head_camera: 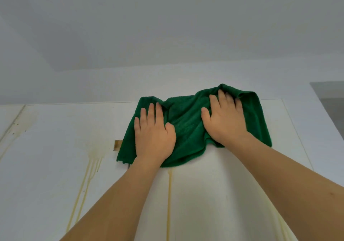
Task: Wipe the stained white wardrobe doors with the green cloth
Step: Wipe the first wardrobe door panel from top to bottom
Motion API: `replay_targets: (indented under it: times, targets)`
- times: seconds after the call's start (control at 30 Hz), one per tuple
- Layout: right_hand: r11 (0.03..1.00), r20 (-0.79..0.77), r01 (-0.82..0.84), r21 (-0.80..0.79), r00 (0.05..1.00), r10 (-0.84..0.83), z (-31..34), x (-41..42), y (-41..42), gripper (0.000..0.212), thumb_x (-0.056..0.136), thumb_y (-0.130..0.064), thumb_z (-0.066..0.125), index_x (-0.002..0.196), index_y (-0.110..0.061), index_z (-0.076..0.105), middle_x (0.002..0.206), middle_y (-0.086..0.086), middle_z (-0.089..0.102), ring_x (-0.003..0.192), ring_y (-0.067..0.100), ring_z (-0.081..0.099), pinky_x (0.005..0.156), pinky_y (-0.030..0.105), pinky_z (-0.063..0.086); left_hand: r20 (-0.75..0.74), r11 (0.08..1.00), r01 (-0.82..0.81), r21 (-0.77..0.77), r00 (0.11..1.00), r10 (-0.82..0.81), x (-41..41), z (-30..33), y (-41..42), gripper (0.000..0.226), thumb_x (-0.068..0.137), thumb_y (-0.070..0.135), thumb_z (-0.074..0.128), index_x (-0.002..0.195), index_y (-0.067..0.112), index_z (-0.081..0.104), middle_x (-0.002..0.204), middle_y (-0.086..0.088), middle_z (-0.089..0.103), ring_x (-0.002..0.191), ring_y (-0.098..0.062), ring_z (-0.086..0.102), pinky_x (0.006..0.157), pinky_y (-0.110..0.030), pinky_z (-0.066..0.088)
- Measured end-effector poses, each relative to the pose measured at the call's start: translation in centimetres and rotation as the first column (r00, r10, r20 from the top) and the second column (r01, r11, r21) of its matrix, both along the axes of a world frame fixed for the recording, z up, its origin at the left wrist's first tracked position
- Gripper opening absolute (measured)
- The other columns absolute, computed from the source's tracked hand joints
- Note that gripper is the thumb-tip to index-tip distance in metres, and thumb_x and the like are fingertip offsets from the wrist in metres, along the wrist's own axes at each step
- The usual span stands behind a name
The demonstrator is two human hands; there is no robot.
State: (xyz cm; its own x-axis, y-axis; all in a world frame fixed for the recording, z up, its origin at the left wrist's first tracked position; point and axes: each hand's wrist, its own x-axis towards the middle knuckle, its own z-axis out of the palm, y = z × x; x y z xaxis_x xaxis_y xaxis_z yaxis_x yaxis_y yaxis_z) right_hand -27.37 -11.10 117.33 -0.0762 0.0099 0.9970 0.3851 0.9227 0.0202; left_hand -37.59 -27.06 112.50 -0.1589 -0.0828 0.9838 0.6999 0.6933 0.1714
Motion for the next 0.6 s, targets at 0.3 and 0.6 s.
replay_targets:
  times: [0.3,0.6]
  targets:
    - [0.993,0.115,0.037,0.115,0.992,-0.05,-0.5,0.2,0.3,0.073,0.092,-0.052,0.009,0.158,-0.021,0.015,0.164,0.004,0.017,0.148,0.025,0.02,0.12,0.046,0.012,-0.029,0.995,-0.043,-0.088,0.999,0.04,-0.2,-0.3,-0.5,0.063,0.1,0.053,0.012,0.16,0.037,0.005,0.17,0.001,-0.003,0.156,-0.025,-0.008,0.126,-0.048,-0.006]
    - [0.946,0.276,-0.1,0.309,0.961,0.011,-6.2,-0.3,-1.6,0.074,0.091,-0.052,0.018,0.155,-0.016,0.026,0.16,0.006,0.028,0.144,0.027,0.028,0.119,0.045,0.015,0.02,0.995,0.01,-0.095,1.0,-0.008,0.6,-0.2,-0.7,0.049,0.106,0.046,0.021,0.155,0.042,0.023,0.17,0.005,-0.005,0.156,-0.023,-0.01,0.125,-0.047,-0.008]
